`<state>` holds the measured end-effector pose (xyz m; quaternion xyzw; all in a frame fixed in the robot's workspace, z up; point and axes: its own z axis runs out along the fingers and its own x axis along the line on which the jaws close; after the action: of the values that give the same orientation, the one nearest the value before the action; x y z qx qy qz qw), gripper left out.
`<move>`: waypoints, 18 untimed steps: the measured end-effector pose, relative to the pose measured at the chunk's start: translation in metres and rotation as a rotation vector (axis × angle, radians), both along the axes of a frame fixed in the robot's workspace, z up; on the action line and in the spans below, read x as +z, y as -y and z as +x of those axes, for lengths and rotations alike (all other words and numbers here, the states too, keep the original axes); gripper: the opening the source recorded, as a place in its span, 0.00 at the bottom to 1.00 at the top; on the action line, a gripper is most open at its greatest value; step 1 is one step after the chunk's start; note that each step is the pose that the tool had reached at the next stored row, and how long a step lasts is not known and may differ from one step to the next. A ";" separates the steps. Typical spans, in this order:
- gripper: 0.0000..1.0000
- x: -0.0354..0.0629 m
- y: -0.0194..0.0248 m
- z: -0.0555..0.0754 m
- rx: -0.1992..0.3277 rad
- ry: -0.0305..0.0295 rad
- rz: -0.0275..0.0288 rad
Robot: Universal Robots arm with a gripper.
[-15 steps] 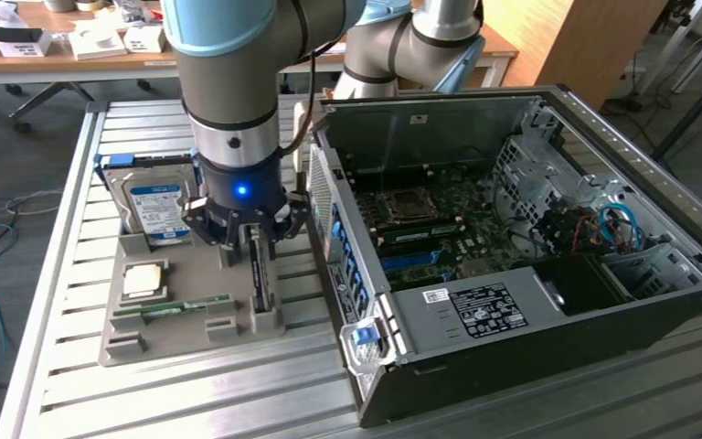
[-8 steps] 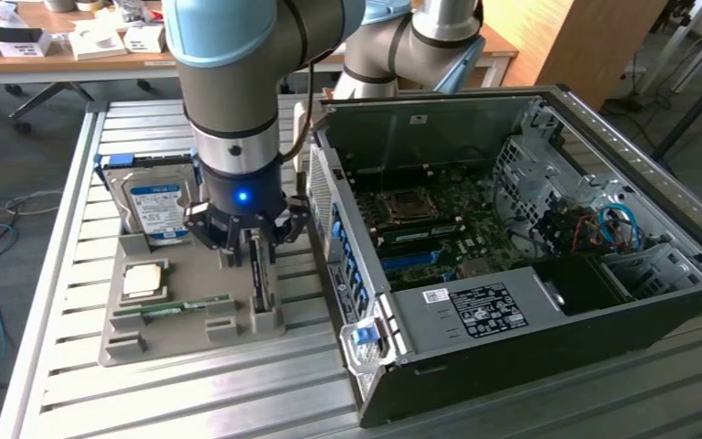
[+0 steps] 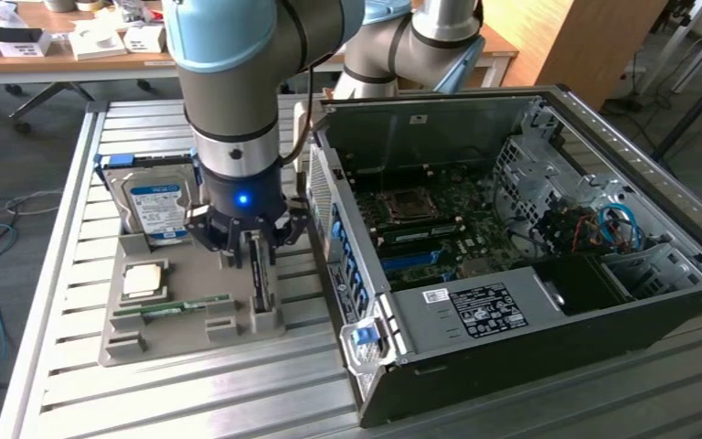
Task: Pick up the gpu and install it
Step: 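Pick up the gpu and move the gpu toward the slot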
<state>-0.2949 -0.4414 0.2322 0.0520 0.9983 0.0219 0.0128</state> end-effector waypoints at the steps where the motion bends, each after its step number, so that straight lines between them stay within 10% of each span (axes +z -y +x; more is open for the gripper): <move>1: 0.47 -0.0010 0.0000 0.000 0.000 0.0001 0.0000; 18: 0.47 -0.0016 0.0000 0.000 0.000 0.0001 -0.0001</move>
<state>-0.2949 -0.4415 0.2306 0.0520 0.9983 0.0219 0.0128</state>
